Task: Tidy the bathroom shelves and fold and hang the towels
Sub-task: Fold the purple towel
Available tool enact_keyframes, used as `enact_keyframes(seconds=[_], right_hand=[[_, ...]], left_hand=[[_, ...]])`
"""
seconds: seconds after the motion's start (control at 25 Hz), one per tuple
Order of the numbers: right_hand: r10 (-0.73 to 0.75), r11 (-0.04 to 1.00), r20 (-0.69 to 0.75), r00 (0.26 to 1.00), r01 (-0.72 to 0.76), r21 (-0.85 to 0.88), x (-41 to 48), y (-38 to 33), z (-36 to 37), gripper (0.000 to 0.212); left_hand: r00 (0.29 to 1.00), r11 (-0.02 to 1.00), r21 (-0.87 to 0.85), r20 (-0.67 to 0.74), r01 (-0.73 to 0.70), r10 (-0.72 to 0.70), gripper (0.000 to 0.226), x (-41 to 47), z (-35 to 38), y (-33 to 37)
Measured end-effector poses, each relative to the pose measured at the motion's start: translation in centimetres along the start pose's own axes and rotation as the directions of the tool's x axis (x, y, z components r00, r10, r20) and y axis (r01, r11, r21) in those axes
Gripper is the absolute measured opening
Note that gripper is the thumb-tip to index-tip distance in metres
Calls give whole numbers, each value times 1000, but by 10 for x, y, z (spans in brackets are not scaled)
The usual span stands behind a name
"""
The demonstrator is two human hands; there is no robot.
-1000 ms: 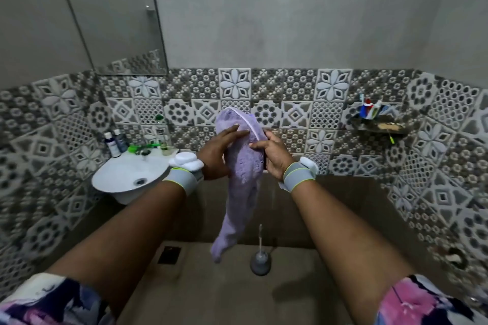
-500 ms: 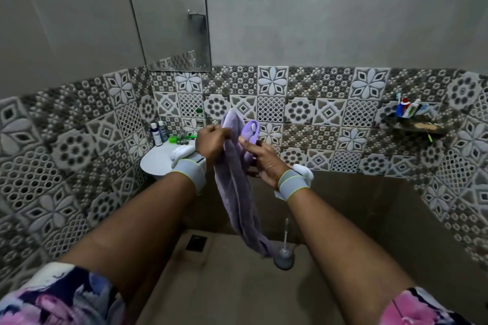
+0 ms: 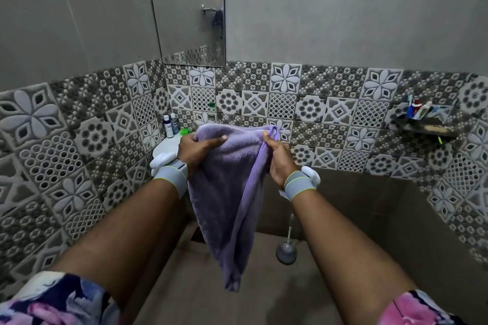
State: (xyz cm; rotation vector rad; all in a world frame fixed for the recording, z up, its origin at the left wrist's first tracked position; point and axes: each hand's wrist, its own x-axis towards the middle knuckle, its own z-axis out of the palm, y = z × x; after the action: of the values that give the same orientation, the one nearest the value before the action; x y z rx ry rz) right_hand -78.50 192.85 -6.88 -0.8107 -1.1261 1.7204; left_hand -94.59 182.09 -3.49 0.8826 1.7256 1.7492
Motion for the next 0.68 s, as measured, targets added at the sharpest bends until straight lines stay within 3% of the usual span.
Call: enact_keyframes(seconds=[0.12, 0.2, 0.28, 0.32, 0.4, 0.48, 0.56, 0.68], right_hand=[[7, 997, 51, 999, -11, 71, -4, 2, 2, 21], [15, 998, 42, 999, -17, 65, -8, 6, 6, 15], [-26, 1000, -9, 1000, 26, -7, -13, 15, 15, 22], [-41, 998, -22, 999, 41, -37, -14, 20, 20, 28], [-34, 998, -30, 999, 32, -61, -16, 28, 28, 37], [-49, 997, -17, 999, 47, -61, -16, 31, 28, 42], [-73, 985, 1, 997, 72, -157, -18, 30, 24, 46], [-138, 901, 88, 987, 162, -403, -19, 30, 23, 50]], left_hand=[[981, 993, 103, -178, -53, 71, 25, 3, -6, -10], [922, 938, 321, -307, -132, 235, 30, 5, -9, -17], [891, 848, 443, -196, -291, 408, 42, 1, -4, -25], [918, 844, 414, -44, -342, 393, 49, -5, 3, -25], [958, 892, 367, 209, -265, 198, 62, -18, 22, -26], [971, 922, 370, 238, -118, 29, 58, -22, 33, -31], [971, 931, 359, 239, -66, -24, 45, -19, 31, -36], [957, 842, 495, 280, -214, 79, 23, -16, 22, -42]])
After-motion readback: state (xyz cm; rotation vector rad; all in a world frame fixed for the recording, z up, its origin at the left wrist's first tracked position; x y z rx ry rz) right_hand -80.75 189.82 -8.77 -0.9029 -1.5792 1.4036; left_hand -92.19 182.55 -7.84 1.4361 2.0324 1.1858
